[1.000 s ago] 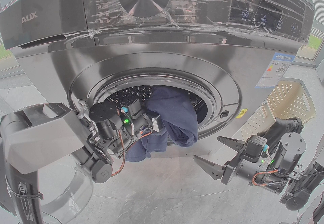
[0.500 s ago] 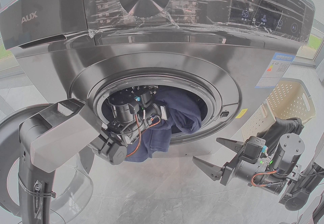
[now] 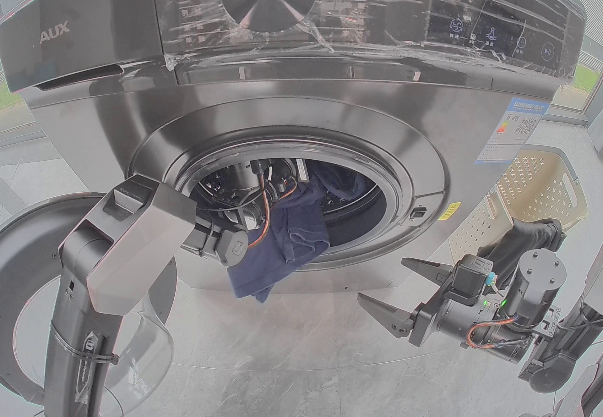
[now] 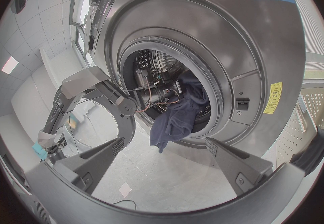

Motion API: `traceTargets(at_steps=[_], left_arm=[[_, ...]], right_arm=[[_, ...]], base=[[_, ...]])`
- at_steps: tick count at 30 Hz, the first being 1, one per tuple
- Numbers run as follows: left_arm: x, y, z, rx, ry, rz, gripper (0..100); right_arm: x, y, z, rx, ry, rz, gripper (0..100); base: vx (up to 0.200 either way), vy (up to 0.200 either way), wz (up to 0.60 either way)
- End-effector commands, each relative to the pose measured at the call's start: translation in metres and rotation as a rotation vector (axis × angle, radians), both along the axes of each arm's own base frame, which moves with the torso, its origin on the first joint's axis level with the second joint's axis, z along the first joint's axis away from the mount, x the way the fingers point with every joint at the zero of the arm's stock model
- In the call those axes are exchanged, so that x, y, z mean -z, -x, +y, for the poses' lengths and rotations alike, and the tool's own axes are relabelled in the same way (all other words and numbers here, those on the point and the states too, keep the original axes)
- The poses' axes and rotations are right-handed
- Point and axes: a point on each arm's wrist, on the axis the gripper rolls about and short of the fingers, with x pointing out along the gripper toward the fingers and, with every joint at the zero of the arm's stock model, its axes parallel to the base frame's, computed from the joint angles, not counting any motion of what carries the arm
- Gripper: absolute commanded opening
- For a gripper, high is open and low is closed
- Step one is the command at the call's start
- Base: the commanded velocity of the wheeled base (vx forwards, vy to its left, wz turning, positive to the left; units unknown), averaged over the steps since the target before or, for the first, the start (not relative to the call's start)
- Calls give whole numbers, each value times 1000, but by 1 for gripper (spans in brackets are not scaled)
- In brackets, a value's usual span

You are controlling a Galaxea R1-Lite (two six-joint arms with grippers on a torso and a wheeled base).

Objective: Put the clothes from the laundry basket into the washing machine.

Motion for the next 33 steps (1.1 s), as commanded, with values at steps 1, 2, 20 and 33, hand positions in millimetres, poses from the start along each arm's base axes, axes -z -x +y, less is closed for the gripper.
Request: traceTargets(at_steps=[1,2,20,33], left_arm=[[-7,-17,4,-91,62,-5,0],[-8,-17,4,-94,74,0,0],[0,16,-2,-77,0,239,100],[44,65,4,40,-253,515,100]], right_arm=[[0,0,1,-3,1,1,100],[0,0,1,-3,1,1,100],[0,1,1,-6,0,-2,100],[0,1,2,-8,-1,-3,100]], base=[[0,0,0],[0,0,0],[0,0,0],[0,0,0]])
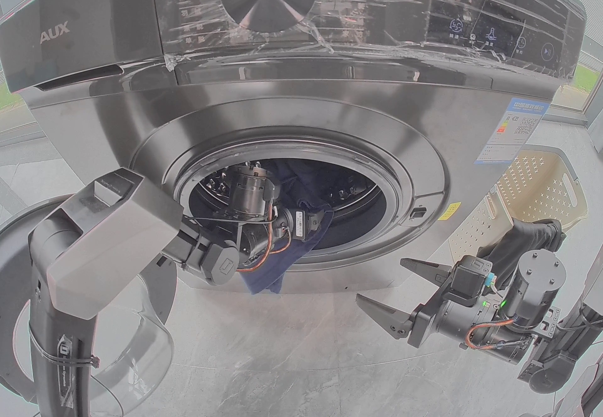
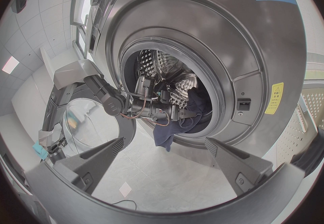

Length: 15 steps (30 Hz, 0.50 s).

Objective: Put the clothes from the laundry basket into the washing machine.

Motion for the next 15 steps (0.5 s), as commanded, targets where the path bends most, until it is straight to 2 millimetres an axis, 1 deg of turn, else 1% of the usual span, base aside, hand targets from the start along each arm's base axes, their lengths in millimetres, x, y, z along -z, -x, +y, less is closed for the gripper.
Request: traceTargets(at_steps=[1,4,5,12,15], left_arm=[[1,15,0,47,-30,33,100],[5,14,0,48,-36,39,100],[8,14,0,50,-44,43,0],[21,12,-5,62,-60,56,0],[21,10,-8,66,-48,39,0]], right_arm=[[0,0,0,-2,-1,-1,100],[0,0,0,-2,-1,-1,100],[0,0,0,-2,-1,-1,100],[0,0,0,-2,-1,-1,100],[0,0,0,-2,-1,-1,100]], base=[[0,0,0],[0,0,0],[0,0,0],[0,0,0],[0,0,0]])
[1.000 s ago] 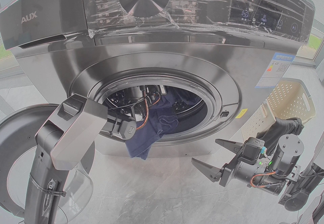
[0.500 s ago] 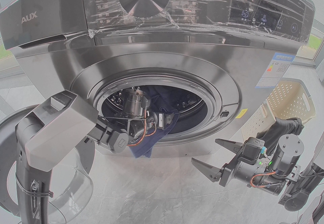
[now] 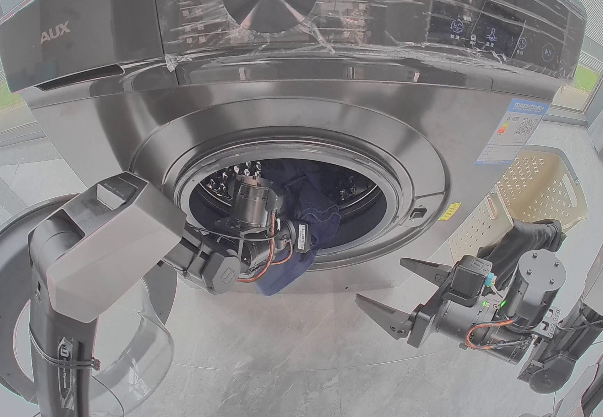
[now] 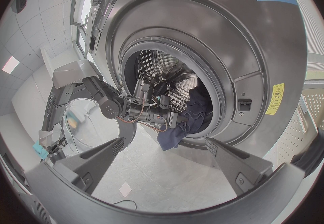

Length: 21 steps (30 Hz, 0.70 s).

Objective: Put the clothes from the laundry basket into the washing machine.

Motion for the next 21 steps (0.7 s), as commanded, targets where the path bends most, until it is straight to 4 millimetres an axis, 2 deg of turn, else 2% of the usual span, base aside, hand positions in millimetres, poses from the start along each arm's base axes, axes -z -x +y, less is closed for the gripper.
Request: traceTargets(at_steps=[1,4,11,19,20,21], left_arm=[[8,-3,-5,9,1,2,0],[5,-7,-7,7,21,-19,0],[-32,-49,-14,-106,197,-258,0],[-48,-60,-17,-128,261,-351,0],[-48,-60,-17,-129,262,-353,100],[-48,-60,-17,-129,262,-353,100]], right_arm=[[0,0,0,-1,0,0,100],[0,0,0,-1,0,0,100],[0,0,0,-1,0,0,100],[0,0,0,-1,0,0,100],[0,0,0,-1,0,0,100],[0,0,0,-1,0,0,100]], base=[[0,0,0],[0,0,0],[0,0,0],[0,0,0],[0,0,0],[0,0,0]])
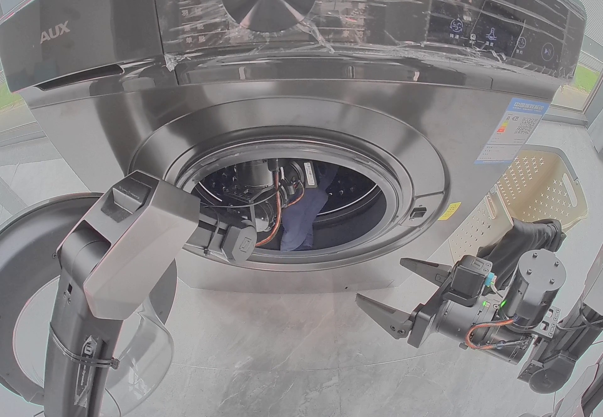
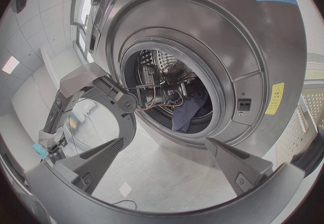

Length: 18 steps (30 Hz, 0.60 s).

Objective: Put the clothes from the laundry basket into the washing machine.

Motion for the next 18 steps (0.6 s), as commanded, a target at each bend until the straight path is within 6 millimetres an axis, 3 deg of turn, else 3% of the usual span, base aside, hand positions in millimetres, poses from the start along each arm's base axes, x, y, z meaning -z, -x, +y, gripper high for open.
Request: traceTargets(at_steps=[1,4,12,18], left_arm=[[5,-4,-1,-8,4,-3,100],[8,-3,-1,-6,-1,14,100],[40,17,2,13,-97,190,100],[55,18,1,24,-125,233,100]], right_arm=[[0,0,0,-1,0,0,100],[0,0,0,-1,0,0,100],[0,0,0,-1,0,0,100],[0,0,0,-1,1,2,100]], base=[[0,0,0],[0,0,0],[0,0,0],[0,0,0]])
